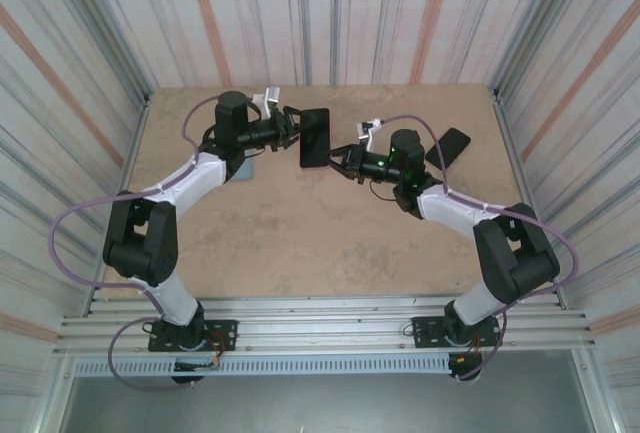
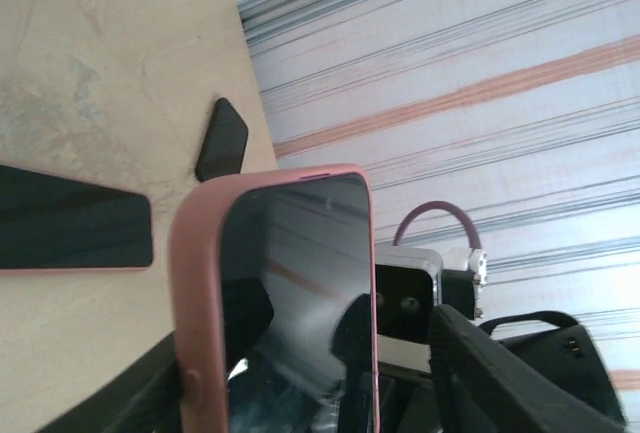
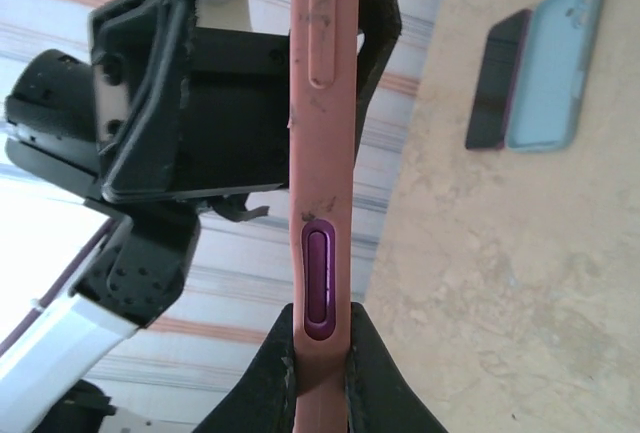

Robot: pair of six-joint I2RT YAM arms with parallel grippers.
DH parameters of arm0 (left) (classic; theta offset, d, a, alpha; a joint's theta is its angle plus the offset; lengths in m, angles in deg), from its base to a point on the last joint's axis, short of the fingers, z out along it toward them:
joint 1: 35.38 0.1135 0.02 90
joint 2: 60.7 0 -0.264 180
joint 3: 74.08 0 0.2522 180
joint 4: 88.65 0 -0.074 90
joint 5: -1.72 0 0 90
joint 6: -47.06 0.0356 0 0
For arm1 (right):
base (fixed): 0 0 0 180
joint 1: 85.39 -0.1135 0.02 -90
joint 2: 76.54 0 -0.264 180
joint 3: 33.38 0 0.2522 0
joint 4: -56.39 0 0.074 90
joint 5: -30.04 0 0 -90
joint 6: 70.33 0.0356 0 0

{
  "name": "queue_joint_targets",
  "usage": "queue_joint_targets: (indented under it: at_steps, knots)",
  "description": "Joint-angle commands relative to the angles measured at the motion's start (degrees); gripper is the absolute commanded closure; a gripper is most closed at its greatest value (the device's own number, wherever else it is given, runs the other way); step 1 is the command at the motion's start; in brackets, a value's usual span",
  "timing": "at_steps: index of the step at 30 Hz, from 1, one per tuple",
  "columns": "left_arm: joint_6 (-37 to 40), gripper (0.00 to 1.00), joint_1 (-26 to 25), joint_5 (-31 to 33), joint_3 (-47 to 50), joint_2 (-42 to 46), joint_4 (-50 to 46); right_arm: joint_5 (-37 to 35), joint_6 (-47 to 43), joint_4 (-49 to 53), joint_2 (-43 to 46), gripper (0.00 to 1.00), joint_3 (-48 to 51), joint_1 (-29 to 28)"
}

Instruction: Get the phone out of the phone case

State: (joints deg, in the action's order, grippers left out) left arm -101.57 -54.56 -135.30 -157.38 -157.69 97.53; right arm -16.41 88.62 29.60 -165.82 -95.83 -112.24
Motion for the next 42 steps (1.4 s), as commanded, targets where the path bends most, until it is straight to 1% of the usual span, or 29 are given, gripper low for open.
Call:
queue_joint_targets:
  at_steps: [1, 3, 4, 7, 11, 13, 16, 19, 21, 23, 24, 25, 26, 27, 28, 30, 32, 34, 37, 39, 42]
  knots:
    - [-2.93, 0.52, 0.27, -4.39, -2.32, 0.09, 6.03, 2.90, 3.69, -6.47, -1.85, 1.00, -2.11, 0.84]
    - [-5.52, 0.53, 0.37, -4.83, -2.24, 0.31, 9.05, 4.08, 7.47, -11.71, -3.69, 1.00, -1.78, 1.68]
    - [-5.63, 0.55, 0.37, -5.47, -2.69, 0.36, 8.91, 4.63, 9.32, -14.67, -4.68, 1.00, -1.83, 1.80]
    - [-4.92, 0.60, 0.11, -6.31, -3.86, 0.58, 8.01, 5.68, 11.14, -17.17, -6.65, 1.00, -2.54, 1.71]
    - [-7.52, 0.64, -0.32, -8.42, -5.83, -0.11, 11.32, 7.54, 16.47, -23.59, -9.64, 1.00, -3.26, 2.10]
    - [-8.64, 0.69, -0.33, -8.67, -6.30, -0.11, 12.60, 8.16, 18.31, -26.22, -10.44, 1.00, -3.73, 2.41]
    - [-10.02, 0.76, -0.16, -9.10, -6.88, -0.06, 14.49, 8.54, 18.27, -26.07, -10.68, 1.00, -4.15, 2.41]
    - [-11.56, 0.88, -0.16, -9.48, -7.61, -0.40, 16.08, 8.83, 18.32, -26.24, -11.09, 1.00, -4.40, 2.50]
    - [-13.38, 0.90, -0.02, -9.50, -7.49, -0.66, 18.01, 9.10, 18.33, -26.41, -11.27, 1.00, -4.41, 2.67]
    - [-14.85, 0.95, 0.03, -9.06, -7.32, -0.65, 18.55, 9.16, 18.23, -26.66, -11.17, 1.00, -4.28, 2.66]
    - [-15.53, 0.96, 0.06, -8.57, -7.28, -0.65, 18.68, 9.12, 17.86, -26.53, -11.14, 0.99, -4.11, 2.68]
    - [-16.03, 0.96, 0.10, -8.03, -7.29, -0.66, 19.04, 8.80, 17.38, -26.15, -11.05, 0.92, -3.92, 2.76]
    - [-16.40, 0.98, 0.08, -7.53, -7.29, -0.59, 19.23, 8.62, 17.05, -25.85, -10.97, 0.88, -3.72, 2.93]
    - [-16.66, 1.00, 0.06, -6.66, -7.15, -0.35, 19.33, 8.50, 16.70, -25.84, -10.91, 0.85, -3.46, 3.02]
    - [-16.77, 1.00, 0.10, -5.83, -6.89, -0.18, 19.41, 8.29, 16.34, -25.83, -10.81, 0.81, -3.24, 3.11]
    - [-16.81, 1.00, 0.02, -2.85, -5.84, 0.66, 19.82, 7.57, 14.71, -25.76, -10.24, 0.72, -2.50, 3.11]
    - [-16.52, 1.00, -0.19, 1.66, -4.30, 1.85, 20.12, 6.55, 12.72, -24.68, -9.33, 0.65, -1.67, 2.97]
    - [-16.26, 1.00, -0.74, 7.57, -2.18, 3.35, 20.70, 4.87, 10.46, -23.25, -8.04, 0.58, -0.48, 2.65]
    - [-14.42, 1.00, -2.07, 16.02, 0.73, 5.89, 21.10, 1.14, 6.25, -20.89, -5.60, 0.56, 2.00, 1.79]
    - [-11.62, 1.00, -3.80, 22.23, 3.05, 7.89, 21.27, -1.27, 4.10, -20.20, -3.91, 0.55, 3.34, 0.87]
    - [-8.58, 1.00, -6.46, 29.90, 5.74, 9.70, 22.15, -4.39, 2.09, -19.60, -2.00, 0.54, 4.71, -0.85]
